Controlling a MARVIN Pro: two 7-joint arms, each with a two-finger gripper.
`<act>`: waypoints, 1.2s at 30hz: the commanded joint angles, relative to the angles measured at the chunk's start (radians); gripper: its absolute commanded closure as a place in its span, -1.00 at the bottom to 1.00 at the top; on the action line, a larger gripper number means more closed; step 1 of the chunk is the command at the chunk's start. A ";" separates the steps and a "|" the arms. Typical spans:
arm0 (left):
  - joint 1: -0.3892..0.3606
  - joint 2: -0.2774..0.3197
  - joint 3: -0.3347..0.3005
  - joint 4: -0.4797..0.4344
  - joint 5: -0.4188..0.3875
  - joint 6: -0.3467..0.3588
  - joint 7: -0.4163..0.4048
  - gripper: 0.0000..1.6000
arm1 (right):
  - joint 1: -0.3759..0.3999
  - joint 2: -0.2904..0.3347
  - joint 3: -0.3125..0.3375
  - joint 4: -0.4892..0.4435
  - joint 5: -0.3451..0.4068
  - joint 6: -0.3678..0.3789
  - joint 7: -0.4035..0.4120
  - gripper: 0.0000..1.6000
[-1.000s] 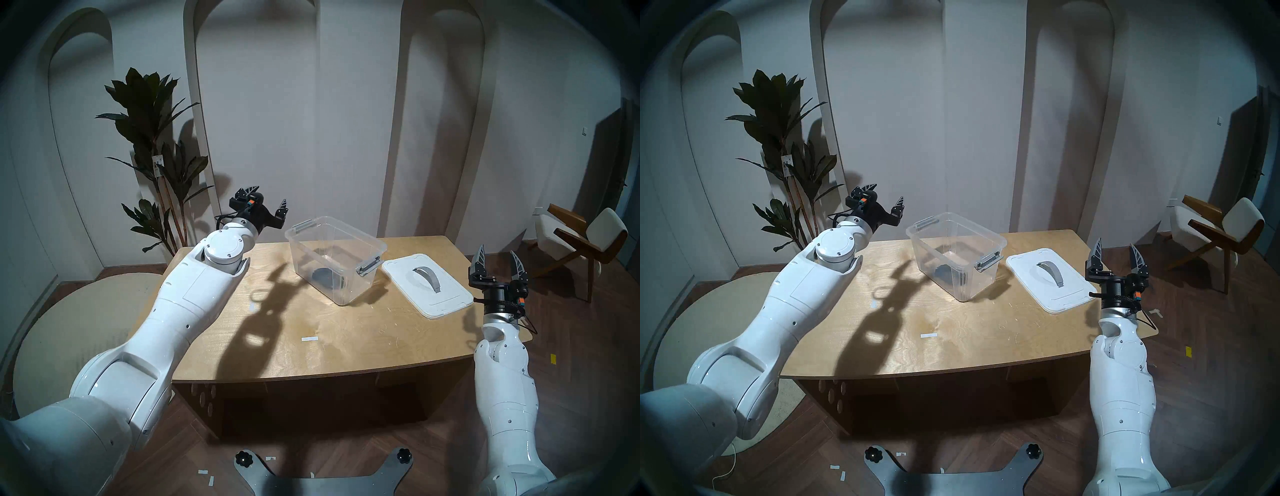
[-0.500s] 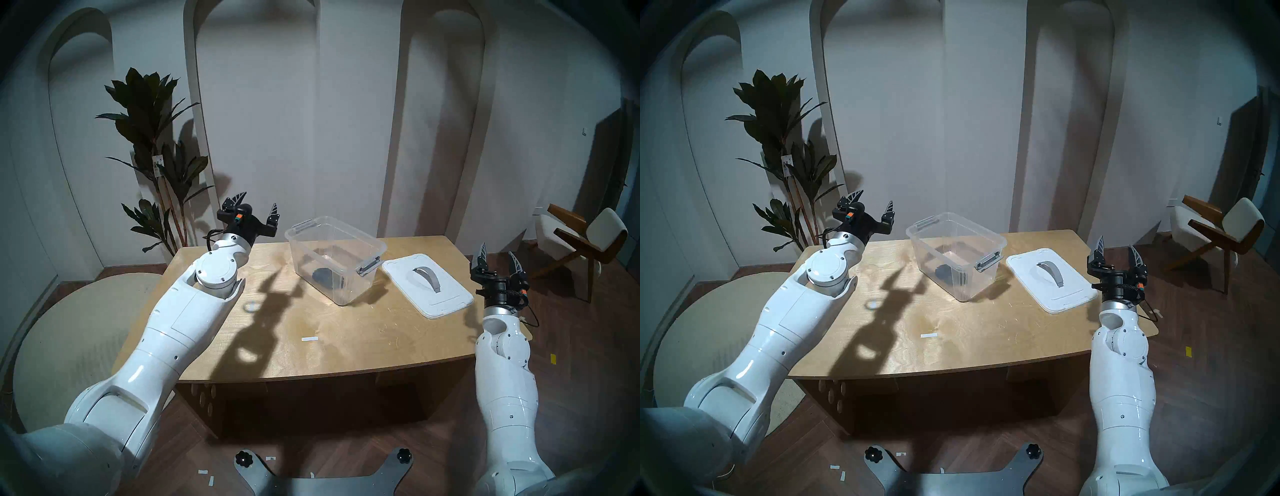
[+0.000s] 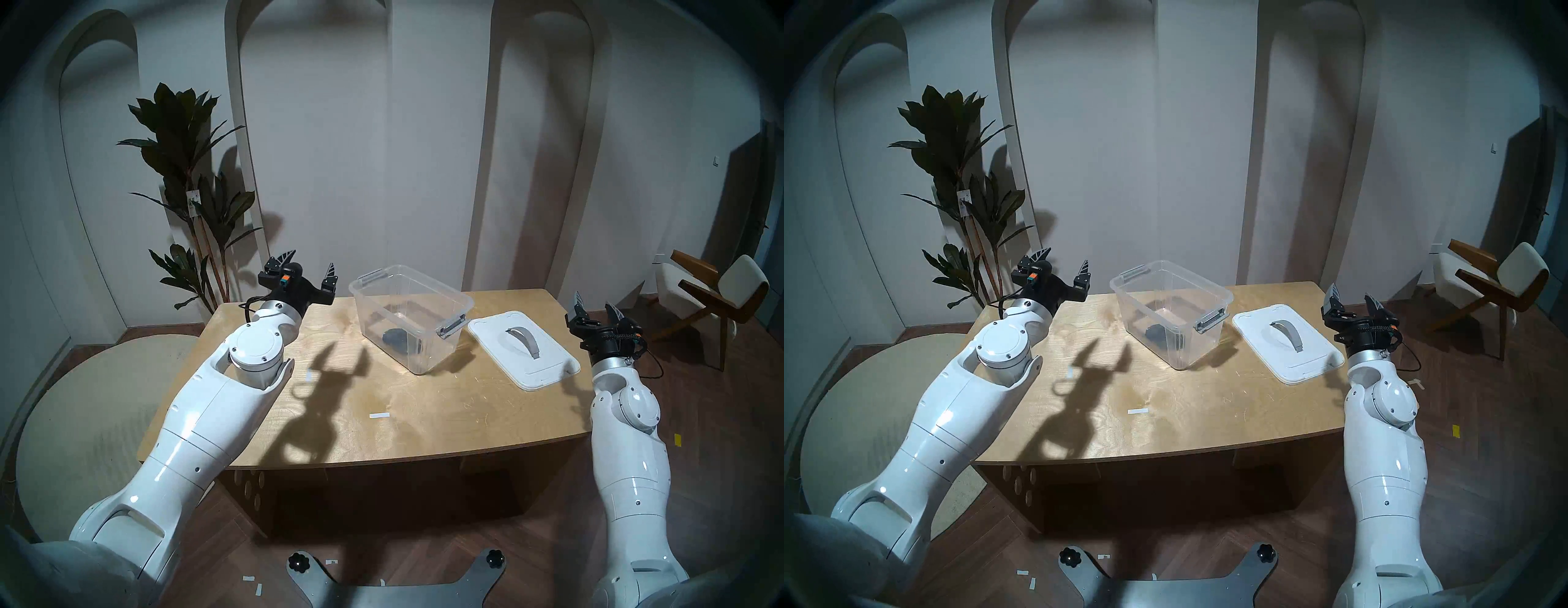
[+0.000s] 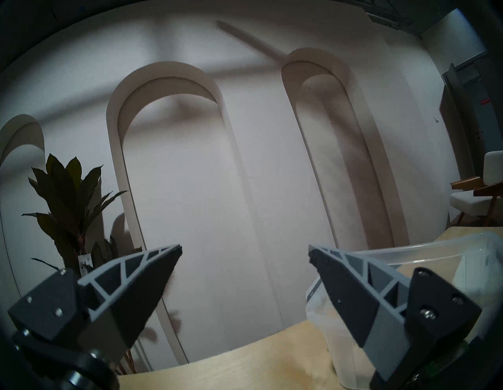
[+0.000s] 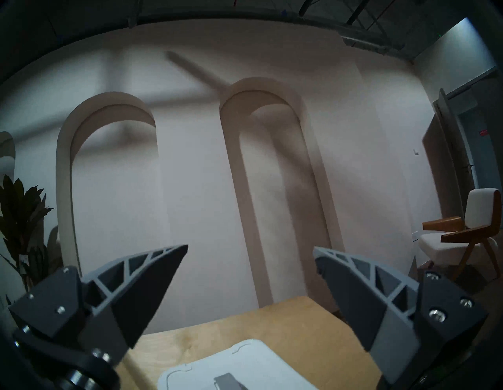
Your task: Open a storage container and put mouse inside
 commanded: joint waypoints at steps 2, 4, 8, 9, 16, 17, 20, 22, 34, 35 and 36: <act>-0.011 0.016 -0.015 -0.056 -0.016 0.070 -0.005 -1.00 | -0.004 0.020 0.005 -0.083 0.001 0.086 -0.012 -1.00; -0.009 0.013 -0.016 -0.053 -0.020 0.069 -0.002 -1.00 | -0.009 0.021 0.005 -0.091 -0.003 0.098 -0.014 -1.00; -0.011 0.017 -0.008 -0.047 -0.009 0.068 0.006 -1.00 | -0.016 0.021 0.006 -0.098 -0.002 0.111 -0.014 -1.00; -0.011 0.017 -0.008 -0.048 -0.010 0.069 0.006 -1.00 | -0.016 0.021 0.006 -0.099 -0.002 0.112 -0.015 -1.00; -0.011 0.017 -0.007 -0.048 -0.009 0.069 0.008 -1.00 | -0.017 0.022 0.006 -0.102 -0.001 0.118 -0.018 -1.00; -0.011 0.017 -0.007 -0.048 -0.009 0.069 0.008 -1.00 | -0.017 0.022 0.006 -0.102 -0.001 0.119 -0.018 -1.00; -0.011 0.017 -0.007 -0.048 -0.008 0.069 0.008 -1.00 | -0.017 0.022 0.006 -0.102 -0.001 0.119 -0.018 -1.00; -0.011 0.017 -0.007 -0.048 -0.008 0.069 0.008 -1.00 | -0.017 0.022 0.006 -0.103 -0.001 0.119 -0.018 -1.00; -0.011 0.017 -0.007 -0.048 -0.008 0.069 0.009 -1.00 | -0.018 0.022 0.006 -0.103 -0.001 0.119 -0.018 -1.00; -0.011 0.017 -0.007 -0.048 -0.008 0.069 0.009 -1.00 | -0.018 0.022 0.006 -0.103 -0.001 0.119 -0.018 -1.00; -0.011 0.017 -0.007 -0.048 -0.008 0.069 0.009 -1.00 | -0.018 0.021 0.006 -0.103 -0.001 0.119 -0.018 -1.00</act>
